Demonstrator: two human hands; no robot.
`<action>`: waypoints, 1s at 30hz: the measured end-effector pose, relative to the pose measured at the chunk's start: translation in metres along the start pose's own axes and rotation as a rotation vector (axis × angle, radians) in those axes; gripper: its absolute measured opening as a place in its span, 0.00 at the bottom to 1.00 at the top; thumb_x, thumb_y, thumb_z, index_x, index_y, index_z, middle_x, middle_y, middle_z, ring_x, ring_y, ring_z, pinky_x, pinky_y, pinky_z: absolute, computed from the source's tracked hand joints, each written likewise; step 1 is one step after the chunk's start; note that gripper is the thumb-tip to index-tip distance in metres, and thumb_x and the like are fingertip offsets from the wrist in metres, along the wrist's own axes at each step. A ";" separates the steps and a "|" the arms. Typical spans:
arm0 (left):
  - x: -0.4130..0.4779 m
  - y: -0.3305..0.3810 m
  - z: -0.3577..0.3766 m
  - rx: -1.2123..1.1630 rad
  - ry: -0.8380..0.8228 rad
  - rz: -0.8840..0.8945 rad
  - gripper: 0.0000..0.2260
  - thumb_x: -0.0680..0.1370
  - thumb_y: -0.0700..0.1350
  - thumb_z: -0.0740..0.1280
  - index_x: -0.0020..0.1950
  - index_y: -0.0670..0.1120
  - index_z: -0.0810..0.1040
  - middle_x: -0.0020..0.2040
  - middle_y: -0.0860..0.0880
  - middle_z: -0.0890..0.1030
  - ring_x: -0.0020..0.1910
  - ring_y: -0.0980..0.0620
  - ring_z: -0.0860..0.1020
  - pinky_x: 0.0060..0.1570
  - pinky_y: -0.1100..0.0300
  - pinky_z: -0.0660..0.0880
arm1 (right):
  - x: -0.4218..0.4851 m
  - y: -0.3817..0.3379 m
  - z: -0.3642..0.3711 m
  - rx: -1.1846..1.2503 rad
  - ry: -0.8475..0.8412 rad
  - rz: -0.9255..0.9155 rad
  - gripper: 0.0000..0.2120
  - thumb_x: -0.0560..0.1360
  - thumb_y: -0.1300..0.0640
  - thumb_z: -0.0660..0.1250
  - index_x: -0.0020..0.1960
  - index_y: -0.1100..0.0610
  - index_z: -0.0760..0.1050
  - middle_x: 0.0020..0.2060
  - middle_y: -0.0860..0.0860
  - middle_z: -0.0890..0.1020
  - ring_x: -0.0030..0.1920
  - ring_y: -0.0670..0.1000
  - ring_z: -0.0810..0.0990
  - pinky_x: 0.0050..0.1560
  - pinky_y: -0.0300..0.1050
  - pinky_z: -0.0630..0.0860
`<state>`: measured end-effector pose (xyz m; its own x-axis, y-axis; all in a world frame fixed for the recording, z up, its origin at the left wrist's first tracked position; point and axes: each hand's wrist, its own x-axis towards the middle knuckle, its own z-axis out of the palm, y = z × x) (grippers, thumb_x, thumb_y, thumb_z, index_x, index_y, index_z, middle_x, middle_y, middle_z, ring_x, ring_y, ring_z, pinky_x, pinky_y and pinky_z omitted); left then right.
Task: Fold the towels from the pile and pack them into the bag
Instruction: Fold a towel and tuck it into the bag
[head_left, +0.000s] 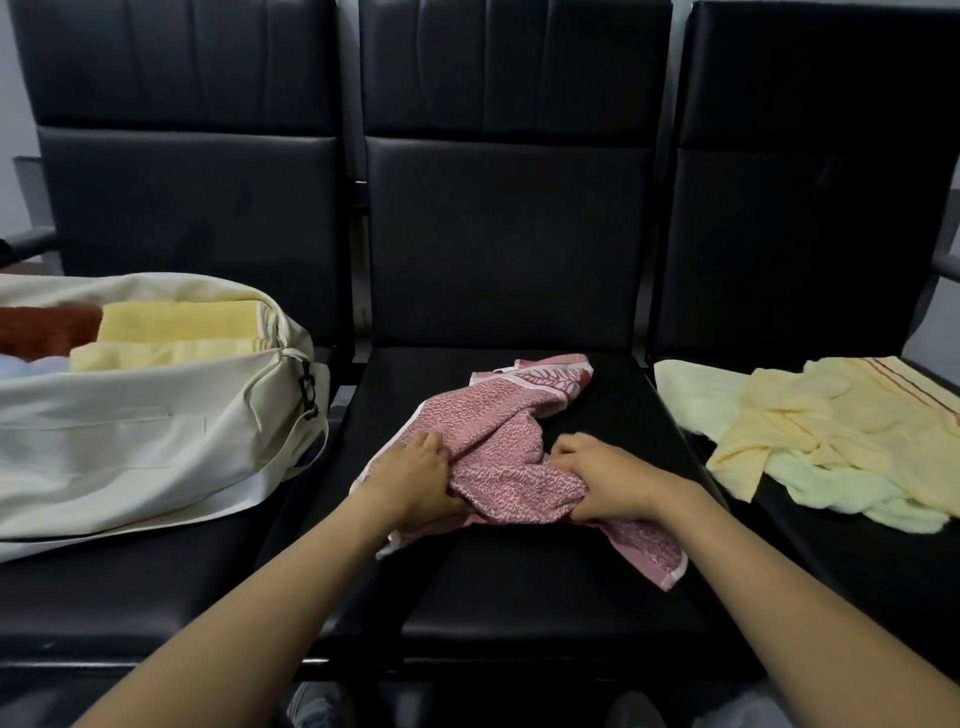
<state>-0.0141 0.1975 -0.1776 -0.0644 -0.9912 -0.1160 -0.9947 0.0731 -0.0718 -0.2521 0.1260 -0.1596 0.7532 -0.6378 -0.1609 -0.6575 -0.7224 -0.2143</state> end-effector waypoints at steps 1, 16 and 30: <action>-0.001 -0.001 0.001 -0.078 -0.013 0.018 0.30 0.76 0.62 0.63 0.68 0.41 0.67 0.65 0.44 0.68 0.66 0.44 0.68 0.64 0.53 0.66 | -0.001 -0.001 0.001 0.060 -0.008 -0.017 0.19 0.68 0.57 0.71 0.56 0.50 0.73 0.59 0.45 0.71 0.60 0.45 0.68 0.61 0.41 0.69; -0.003 -0.006 0.005 -0.365 -0.086 0.032 0.35 0.73 0.61 0.68 0.74 0.46 0.63 0.74 0.49 0.64 0.72 0.50 0.64 0.69 0.58 0.61 | -0.005 0.004 -0.002 -0.094 -0.031 0.202 0.15 0.66 0.43 0.71 0.38 0.53 0.71 0.44 0.51 0.73 0.50 0.53 0.73 0.46 0.46 0.72; -0.014 0.009 -0.026 -0.544 -0.028 0.013 0.17 0.69 0.52 0.72 0.53 0.45 0.78 0.52 0.48 0.76 0.52 0.49 0.75 0.52 0.59 0.71 | -0.035 0.008 -0.020 0.442 0.080 0.132 0.17 0.70 0.57 0.73 0.59 0.51 0.79 0.56 0.46 0.76 0.60 0.46 0.70 0.65 0.43 0.65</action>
<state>-0.0241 0.2086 -0.1509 -0.0823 -0.9867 -0.1399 -0.8922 0.0104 0.4516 -0.2841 0.1377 -0.1363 0.6486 -0.7476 -0.1427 -0.6624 -0.4621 -0.5896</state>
